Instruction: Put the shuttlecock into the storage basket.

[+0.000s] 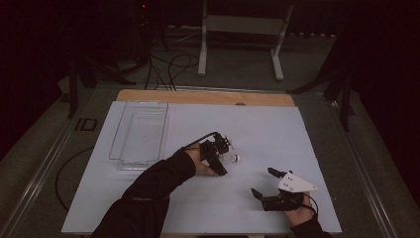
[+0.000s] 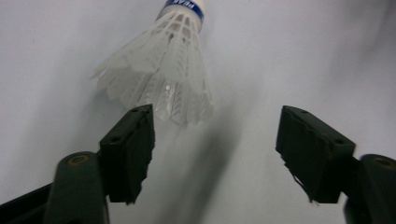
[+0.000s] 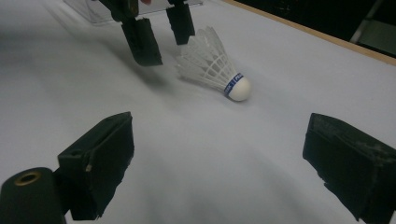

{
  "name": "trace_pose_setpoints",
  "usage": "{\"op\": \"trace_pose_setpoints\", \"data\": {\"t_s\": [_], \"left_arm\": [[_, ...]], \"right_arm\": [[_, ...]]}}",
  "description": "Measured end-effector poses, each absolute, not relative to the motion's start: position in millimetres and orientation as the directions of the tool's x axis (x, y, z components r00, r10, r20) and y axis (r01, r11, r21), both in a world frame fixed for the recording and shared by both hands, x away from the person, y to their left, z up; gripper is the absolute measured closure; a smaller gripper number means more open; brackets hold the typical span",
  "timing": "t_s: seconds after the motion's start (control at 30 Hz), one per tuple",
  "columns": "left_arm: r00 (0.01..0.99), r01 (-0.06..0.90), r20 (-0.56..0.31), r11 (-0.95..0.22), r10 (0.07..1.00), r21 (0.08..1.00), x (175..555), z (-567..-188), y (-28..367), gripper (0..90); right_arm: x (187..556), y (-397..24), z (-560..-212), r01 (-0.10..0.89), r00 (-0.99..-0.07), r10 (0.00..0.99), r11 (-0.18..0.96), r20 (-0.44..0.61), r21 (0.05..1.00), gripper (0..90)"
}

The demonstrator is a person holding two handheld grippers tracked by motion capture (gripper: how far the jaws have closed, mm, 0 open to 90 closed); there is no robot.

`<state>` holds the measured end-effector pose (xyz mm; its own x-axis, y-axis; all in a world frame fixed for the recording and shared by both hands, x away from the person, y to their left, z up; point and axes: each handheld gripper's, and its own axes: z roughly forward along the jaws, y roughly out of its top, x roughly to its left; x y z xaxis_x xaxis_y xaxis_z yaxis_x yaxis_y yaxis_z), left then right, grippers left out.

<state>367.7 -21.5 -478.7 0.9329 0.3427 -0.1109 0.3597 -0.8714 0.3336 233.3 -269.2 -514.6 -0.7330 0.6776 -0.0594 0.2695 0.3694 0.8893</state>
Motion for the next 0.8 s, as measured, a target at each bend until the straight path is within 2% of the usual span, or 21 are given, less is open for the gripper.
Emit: {"op": "trace_pose_setpoints", "data": {"t_s": [0.13,0.3,0.5,0.8], "left_arm": [[0.938,0.344,-0.081,-0.876,0.337,0.338,369,-482,-26,38.2],[0.936,0.352,-0.098,-0.871,0.339,0.343,373,-485,-29,42.9],[0.936,0.348,-0.065,-0.875,0.347,0.337,376,-490,-36,49.3],[0.933,0.353,-0.058,-0.876,0.354,0.329,379,-498,-44,60.6]], "right_arm": [[233,-270,-514,0.270,-0.732,0.679,0.366,-0.056,0.891,8.9],[233,-270,-514,0.268,-0.734,0.677,0.366,-0.057,0.891,8.9],[234,-270,-514,0.267,-0.734,0.677,0.365,-0.056,0.892,8.9],[234,-270,-514,0.267,-0.735,0.676,0.362,-0.054,0.893,8.9]]}}
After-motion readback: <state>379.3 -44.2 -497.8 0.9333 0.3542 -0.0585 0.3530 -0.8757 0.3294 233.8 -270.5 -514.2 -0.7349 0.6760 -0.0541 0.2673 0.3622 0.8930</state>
